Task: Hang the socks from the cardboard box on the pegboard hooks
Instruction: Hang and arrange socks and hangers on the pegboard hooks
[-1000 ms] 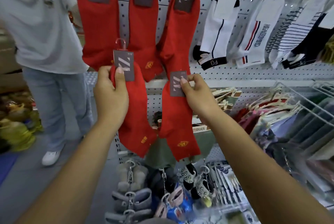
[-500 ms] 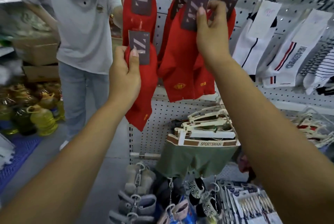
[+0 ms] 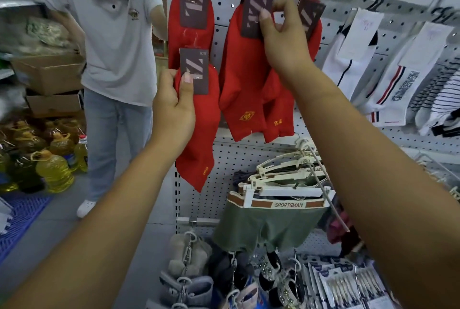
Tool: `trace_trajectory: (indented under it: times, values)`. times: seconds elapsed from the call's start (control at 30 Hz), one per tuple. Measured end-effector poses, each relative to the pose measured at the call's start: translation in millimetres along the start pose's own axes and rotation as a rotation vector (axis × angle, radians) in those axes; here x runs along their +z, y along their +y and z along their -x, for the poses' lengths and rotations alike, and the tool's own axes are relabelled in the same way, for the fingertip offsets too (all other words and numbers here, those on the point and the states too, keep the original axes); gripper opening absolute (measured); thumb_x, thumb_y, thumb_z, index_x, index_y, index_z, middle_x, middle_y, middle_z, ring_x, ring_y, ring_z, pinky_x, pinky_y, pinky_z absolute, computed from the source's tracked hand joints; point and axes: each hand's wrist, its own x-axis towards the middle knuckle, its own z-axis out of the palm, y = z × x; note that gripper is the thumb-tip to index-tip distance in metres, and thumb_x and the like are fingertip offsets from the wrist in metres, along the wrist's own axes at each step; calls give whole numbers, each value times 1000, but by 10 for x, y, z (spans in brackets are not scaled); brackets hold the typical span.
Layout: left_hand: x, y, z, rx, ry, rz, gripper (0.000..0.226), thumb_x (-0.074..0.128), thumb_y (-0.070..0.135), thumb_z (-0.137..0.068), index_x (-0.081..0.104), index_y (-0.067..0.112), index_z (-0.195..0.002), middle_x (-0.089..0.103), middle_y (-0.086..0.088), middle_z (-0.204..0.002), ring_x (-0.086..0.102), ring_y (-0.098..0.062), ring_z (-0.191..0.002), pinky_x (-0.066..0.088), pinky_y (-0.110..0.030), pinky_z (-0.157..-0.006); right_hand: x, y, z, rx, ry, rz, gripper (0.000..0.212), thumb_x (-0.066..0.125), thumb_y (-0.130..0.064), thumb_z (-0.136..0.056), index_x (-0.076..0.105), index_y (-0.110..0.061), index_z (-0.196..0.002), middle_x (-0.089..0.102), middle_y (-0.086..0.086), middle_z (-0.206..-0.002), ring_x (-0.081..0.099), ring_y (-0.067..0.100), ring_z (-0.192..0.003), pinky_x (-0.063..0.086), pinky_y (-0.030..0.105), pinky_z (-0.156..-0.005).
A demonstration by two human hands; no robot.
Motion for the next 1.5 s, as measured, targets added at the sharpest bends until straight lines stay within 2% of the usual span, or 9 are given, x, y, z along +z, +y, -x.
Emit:
trace_trajectory:
  times: [0.17, 0.4, 0.6, 0.83, 0.97, 1.2, 1.3, 1.37, 1.5]
  values:
    - [-23, -27, 14, -65, -66, 50, 16, 43, 34, -109, 52, 23, -102, 60, 15, -85, 54, 12, -69, 42, -8, -64, 33, 150, 168, 54, 176, 29, 19, 58, -22, -100, 49, -13, -114, 61, -5, -98, 59, 0, -82, 50, 16, -76]
    - [-20, 16, 5, -98, -124, 139, 16, 48, 38, -106, 58, 36, -93, 65, 26, -74, 55, 9, -66, 45, -12, -61, 238, 271, 693, 81, 236, -42, 20, 66, -19, -95, 60, -8, -110, 65, -2, -102, 59, -3, -84, 46, 9, -77]
    - [-25, 147, -6, -187, -204, 284, 12, 58, 40, -100, 66, 31, -96, 70, -4, -88, 64, -19, -82, 58, -47, -78, 284, 284, 884, 261, -199, -306, 30, 61, -27, -100, 67, 2, -97, 59, -2, -62, 50, 8, -54, 42, 22, -51]
    - [-138, 38, 24, -423, -568, 263, 48, 80, 45, -78, 66, 16, -114, 80, -3, -101, 77, -16, -95, 59, -22, -69, 273, 290, 820, 292, 35, -322, 24, 62, -22, -100, 63, -6, -82, 50, 13, -65, 38, 22, -60, 33, 30, -52]
    - [-201, -118, 107, -467, -749, 96, 27, 78, 27, -84, 68, 9, -103, 79, -11, -95, 76, -18, -88, 62, -33, -78, 257, 403, 836, 397, 144, -331, 28, 60, -27, -100, 59, -17, -75, 49, 13, -73, 43, 24, -69, 39, 38, -63]
    - [-144, -154, 197, -451, -745, -3, 26, 71, 17, -93, 63, -2, -108, 78, -18, -92, 75, -22, -83, 62, -35, -78, 223, 503, 986, 441, 57, -518, 15, 63, -28, -98, 65, -14, -99, 60, 9, -83, 58, 20, -75, 49, 38, -71]
    - [-57, -38, 227, -439, -801, -11, 19, 71, 20, -93, 65, 5, -104, 79, -14, -91, 76, -22, -87, 62, -34, -79, 95, 505, 1041, 373, 89, -482, 30, 68, -33, -95, 67, -4, -100, 60, 5, -65, 55, 8, -60, 49, 26, -49]
    - [18, 80, 200, -394, -796, -11, 22, 74, 26, -91, 67, 11, -106, 79, -9, -92, 75, -15, -85, 60, -32, -80, -34, 507, 1061, 363, 174, -463, 39, 68, -34, -95, 65, 4, -104, 65, 32, -86, 57, 20, -73, 54, 45, -60]
    - [272, 432, 12, -229, -494, 97, 31, 79, 31, -87, 67, 19, -113, 77, 8, -95, 73, -3, -90, 60, -24, -80, -383, 481, 966, 350, 303, -451, 42, 68, -32, -95, 61, 7, -109, 58, 39, -120, 56, 24, -88, 52, 50, -81]
